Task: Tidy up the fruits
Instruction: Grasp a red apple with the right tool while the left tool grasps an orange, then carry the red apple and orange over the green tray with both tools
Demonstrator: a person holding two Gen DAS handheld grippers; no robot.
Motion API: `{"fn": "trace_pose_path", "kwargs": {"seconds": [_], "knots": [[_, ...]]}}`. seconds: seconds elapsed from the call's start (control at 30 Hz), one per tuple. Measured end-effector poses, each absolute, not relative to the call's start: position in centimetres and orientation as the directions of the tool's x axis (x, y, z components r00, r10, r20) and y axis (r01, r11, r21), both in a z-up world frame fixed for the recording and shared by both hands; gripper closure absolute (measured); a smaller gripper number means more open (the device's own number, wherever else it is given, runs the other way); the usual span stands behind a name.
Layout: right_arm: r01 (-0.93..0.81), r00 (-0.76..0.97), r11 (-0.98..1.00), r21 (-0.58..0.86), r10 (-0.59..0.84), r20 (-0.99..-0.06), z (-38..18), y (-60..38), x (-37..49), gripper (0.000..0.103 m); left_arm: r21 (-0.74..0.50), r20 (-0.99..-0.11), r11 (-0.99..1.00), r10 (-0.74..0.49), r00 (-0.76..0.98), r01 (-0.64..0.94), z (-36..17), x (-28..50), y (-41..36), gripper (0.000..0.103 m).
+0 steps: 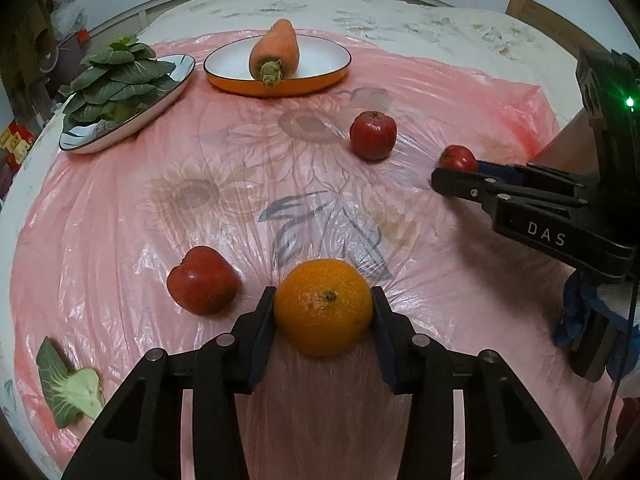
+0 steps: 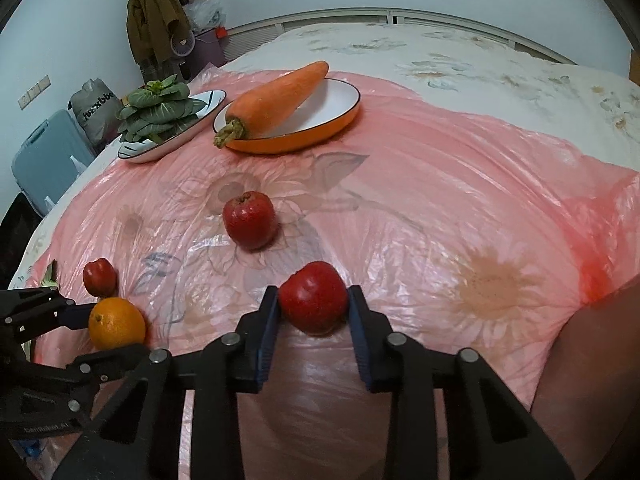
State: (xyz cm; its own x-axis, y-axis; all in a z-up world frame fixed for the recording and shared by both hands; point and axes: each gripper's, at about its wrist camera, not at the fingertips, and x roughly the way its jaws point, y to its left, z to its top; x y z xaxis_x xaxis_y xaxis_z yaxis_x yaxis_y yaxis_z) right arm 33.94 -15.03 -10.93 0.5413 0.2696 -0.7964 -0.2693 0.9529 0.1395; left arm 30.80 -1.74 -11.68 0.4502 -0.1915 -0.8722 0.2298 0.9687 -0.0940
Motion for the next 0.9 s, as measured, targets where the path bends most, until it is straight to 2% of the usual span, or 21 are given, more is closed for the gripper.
{"fn": "trace_pose_path", "kwargs": {"seconds": [0.47, 0.9], "knots": [[-0.233, 0.587, 0.963, 0.138, 0.252, -0.769, -8.3, -16.7, 30.8, 0.103, -0.125, -0.840, 0.963, -0.230, 0.491, 0.238, -9.0, 28.9, -2.2, 0.064], [-0.239, 0.604, 0.960, 0.144, 0.263, -0.752, -4.8, -15.9, 21.7, 0.103, -0.138, -0.813, 0.965, -0.240, 0.531, 0.224, -5.3, 23.1, -2.1, 0.064]]}}
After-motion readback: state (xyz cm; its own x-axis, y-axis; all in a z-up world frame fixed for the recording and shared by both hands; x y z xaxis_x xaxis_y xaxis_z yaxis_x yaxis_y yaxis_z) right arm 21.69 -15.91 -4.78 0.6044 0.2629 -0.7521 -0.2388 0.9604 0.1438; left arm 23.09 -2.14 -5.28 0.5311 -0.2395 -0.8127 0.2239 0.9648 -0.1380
